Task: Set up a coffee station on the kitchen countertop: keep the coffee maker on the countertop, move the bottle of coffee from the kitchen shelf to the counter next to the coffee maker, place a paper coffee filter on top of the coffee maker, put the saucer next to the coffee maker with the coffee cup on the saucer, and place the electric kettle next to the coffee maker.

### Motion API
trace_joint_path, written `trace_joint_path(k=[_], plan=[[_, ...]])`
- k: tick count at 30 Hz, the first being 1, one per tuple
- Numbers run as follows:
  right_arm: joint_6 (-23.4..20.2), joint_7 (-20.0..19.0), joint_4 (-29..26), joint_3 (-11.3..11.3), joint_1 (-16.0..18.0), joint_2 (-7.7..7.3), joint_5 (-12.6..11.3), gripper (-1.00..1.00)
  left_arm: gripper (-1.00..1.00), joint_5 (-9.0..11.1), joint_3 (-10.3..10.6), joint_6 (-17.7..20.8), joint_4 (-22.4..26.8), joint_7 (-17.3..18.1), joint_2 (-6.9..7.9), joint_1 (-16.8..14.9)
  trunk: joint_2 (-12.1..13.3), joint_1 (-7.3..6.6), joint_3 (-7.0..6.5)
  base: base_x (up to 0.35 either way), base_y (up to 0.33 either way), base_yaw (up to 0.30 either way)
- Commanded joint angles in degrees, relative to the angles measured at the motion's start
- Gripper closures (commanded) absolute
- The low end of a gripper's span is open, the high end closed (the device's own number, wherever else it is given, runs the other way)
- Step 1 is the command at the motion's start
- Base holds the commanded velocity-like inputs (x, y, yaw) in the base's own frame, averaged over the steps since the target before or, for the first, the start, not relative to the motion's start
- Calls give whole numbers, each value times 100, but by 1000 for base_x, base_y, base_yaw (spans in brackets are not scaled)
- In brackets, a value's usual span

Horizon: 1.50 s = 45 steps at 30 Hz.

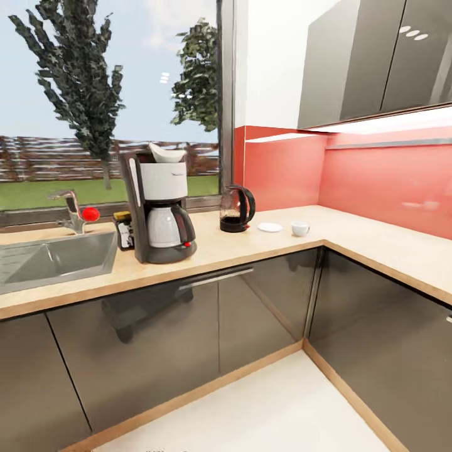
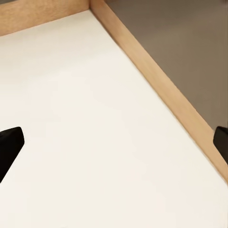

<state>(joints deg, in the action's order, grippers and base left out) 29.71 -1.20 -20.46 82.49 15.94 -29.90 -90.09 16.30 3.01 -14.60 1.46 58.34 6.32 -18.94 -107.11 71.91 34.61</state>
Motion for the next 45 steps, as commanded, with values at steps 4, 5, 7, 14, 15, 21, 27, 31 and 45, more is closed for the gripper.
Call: trace_joint_path(k=[4,5,7,14,15,21,27,31,45], plan=[[27,-12,-11,39,6,0,-61,-100,-100,30,33,-26,-2,10,0,-5,-3,-1,6,1,-1,270],[27,-12,-11,39,6,0,-61,-100,-100,31,33,-26,-2,10,0,-5,-3,-1,6,0,-1,270],[27,-12,-11,39,6,1,-61,-100,-100,31,33,-25,-1,10,0,-5,-3,-1,6,0,0,235],[27,-12,-11,39,6,2,-61,-100,-100,31,33,-26,3,10,0,-5,-3,-1,6,0,-168,70],[27,-12,-11,39,6,2,-61,-100,-100,31,33,-26,3,10,0,-5,-3,-1,6,0,-286,10],[27,-12,-11,37,6,2,-61,-100,-100,31,33,-26,4,10,0,-5,-3,-1,6,0,-300,2],[27,-12,-11,39,6,2,-61,-100,-100,31,33,-25,1,10,0,-5,-3,-1,6,0,-300,0],[27,-12,-11,39,6,2,-61,-100,-100,31,33,-25,3,10,0,-5,-3,-1,6,0,-205,0],[95,-59,-214,54,133,231,-23,-100,-100,109,-108,13,0,-114,-155,3,-3,-1,6,0,-14,0]])
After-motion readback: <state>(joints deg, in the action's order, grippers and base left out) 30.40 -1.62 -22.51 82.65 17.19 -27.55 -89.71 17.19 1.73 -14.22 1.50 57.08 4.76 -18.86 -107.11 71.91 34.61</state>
